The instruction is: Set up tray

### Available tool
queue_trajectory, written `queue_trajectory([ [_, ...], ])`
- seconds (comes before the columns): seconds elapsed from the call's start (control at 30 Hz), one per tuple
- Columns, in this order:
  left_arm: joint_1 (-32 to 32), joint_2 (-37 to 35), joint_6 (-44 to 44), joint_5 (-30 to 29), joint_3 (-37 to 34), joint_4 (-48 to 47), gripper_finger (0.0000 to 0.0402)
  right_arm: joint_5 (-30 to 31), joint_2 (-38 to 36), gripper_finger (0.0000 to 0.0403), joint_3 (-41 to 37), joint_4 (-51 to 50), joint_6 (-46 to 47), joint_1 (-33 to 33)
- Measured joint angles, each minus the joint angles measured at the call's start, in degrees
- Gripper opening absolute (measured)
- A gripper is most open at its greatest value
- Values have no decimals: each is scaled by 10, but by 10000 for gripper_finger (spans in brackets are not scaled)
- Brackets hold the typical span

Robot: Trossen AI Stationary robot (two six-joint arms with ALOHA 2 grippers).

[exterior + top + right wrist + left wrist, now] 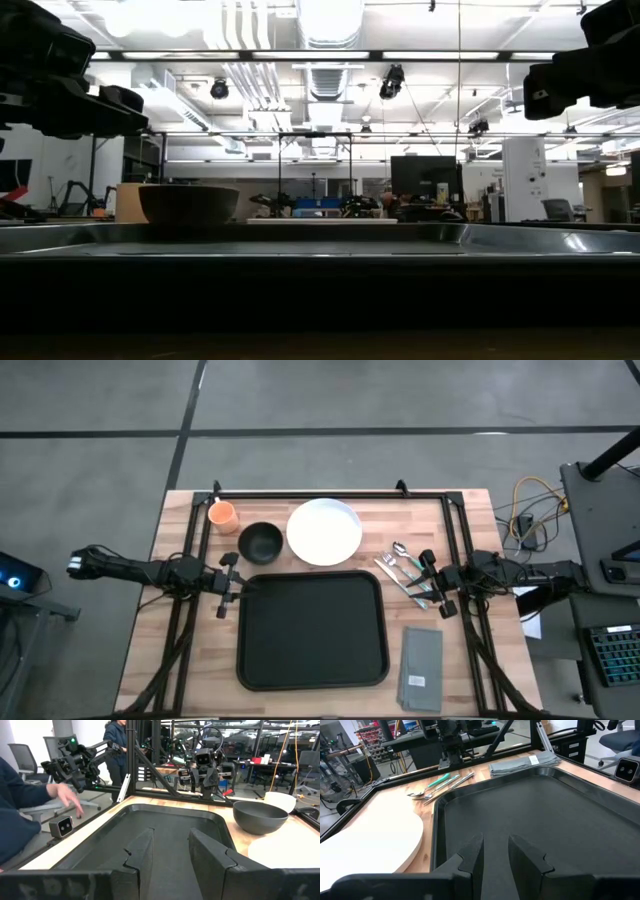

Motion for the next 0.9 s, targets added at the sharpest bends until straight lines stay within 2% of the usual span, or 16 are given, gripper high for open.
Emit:
queue_trajectory([
  [0.9,0,0,10,0,0,1,71,0,0,112,0,0,0,0],
])
